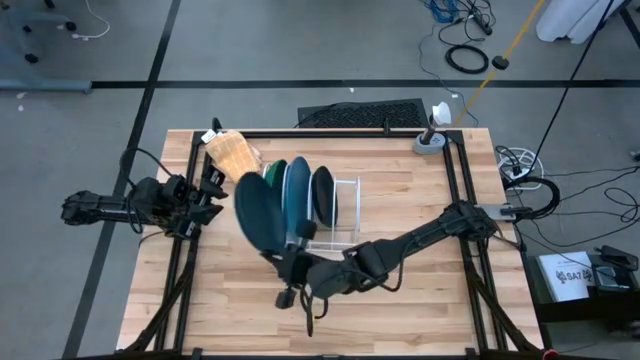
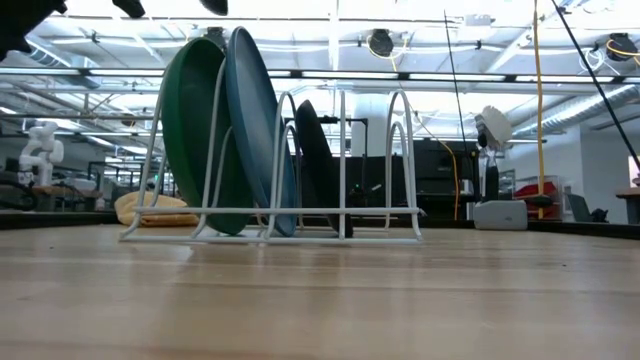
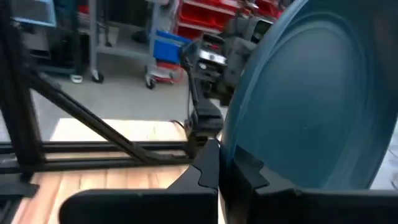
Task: Sort dishes
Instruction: Put the dark blue plate in the dish rack
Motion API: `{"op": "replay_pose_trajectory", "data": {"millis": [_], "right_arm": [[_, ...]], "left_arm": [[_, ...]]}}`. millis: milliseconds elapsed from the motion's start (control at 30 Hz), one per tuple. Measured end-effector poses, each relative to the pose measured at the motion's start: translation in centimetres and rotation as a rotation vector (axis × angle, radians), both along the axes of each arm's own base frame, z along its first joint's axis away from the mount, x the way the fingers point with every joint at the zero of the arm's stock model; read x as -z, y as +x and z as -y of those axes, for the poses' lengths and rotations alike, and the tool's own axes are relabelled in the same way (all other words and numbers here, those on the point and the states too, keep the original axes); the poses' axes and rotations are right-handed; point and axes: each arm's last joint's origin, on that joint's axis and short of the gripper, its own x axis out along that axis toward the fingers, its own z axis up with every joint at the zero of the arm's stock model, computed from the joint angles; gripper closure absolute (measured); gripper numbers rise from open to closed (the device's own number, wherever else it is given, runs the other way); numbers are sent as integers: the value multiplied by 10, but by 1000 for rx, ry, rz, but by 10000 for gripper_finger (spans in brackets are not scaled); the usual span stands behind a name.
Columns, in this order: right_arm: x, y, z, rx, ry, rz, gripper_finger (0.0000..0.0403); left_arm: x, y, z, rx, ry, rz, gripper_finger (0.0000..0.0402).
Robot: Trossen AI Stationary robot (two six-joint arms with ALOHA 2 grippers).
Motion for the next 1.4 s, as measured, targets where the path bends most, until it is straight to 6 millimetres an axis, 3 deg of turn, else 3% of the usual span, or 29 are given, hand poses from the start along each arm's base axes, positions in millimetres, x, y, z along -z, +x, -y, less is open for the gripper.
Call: {"op": "replay_pose_trajectory", "data": {"millis": [233, 367, 633, 900, 1200, 1400], "right_arm": [[-3, 10, 28, -18, -25, -3, 403], [-2, 12, 35, -15, -28, -15, 403], [-19, 25, 73, -3, 38, 145, 403], [-21, 30, 91, 42, -37, 158, 402], [-41, 35, 152, 27, -51, 314, 402], [-81, 7, 173, 70, -112, 351, 402]], "left_arm": [[1, 1, 0, 41, -44, -23, 253], [2, 1, 1, 77, -42, -40, 253], [5, 3, 2, 105, -53, -78, 253], [5, 3, 2, 101, -48, -87, 253], [5, 3, 1, 74, -37, -78, 253], [5, 3, 1, 54, -26, -75, 253]]}}
